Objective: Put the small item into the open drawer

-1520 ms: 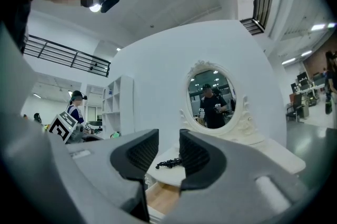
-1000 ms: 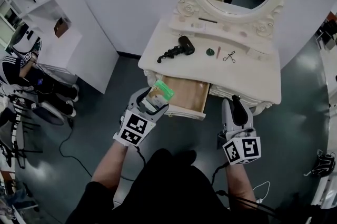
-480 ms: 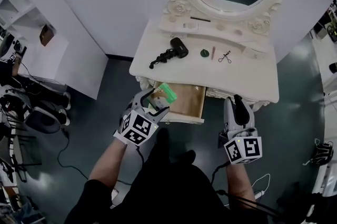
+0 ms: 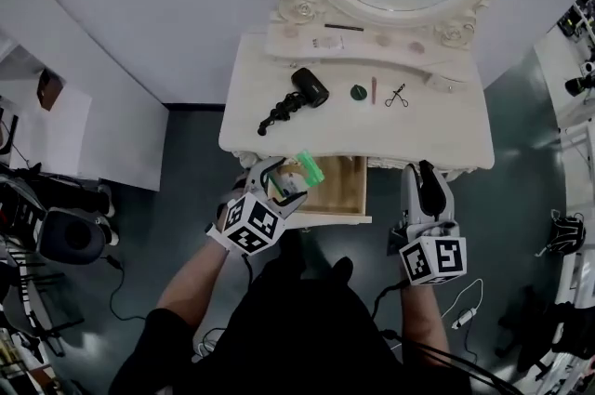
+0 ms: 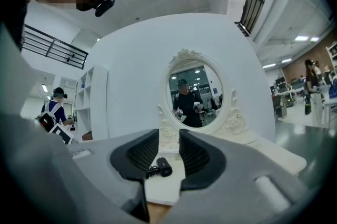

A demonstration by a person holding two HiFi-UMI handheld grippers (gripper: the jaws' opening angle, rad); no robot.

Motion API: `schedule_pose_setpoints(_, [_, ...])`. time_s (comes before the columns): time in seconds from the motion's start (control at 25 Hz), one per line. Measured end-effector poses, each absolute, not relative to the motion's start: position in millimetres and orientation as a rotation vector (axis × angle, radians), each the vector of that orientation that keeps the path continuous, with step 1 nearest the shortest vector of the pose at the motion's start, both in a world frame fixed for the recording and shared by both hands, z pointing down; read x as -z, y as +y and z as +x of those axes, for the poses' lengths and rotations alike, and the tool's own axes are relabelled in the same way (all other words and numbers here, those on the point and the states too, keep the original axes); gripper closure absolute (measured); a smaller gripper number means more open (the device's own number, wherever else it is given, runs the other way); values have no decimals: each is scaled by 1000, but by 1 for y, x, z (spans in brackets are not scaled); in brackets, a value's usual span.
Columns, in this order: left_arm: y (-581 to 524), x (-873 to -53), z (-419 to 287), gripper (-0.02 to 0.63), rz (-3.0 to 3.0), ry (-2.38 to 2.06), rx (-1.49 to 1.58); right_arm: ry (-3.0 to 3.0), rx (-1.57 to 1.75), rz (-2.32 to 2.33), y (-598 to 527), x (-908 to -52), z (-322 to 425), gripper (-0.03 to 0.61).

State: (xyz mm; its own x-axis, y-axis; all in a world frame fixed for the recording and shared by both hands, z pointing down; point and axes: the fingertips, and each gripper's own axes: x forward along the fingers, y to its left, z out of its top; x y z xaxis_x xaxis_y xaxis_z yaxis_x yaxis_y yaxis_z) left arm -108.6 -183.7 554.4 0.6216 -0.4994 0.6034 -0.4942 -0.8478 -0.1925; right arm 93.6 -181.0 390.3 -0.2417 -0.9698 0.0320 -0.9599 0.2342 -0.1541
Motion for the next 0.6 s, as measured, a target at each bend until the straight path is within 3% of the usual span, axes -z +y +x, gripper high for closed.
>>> schedule_pose_setpoints(0.6, [-199, -619, -81, 272, -2848, 409, 1200, 2305, 264, -2070, -200, -407, 95, 460])
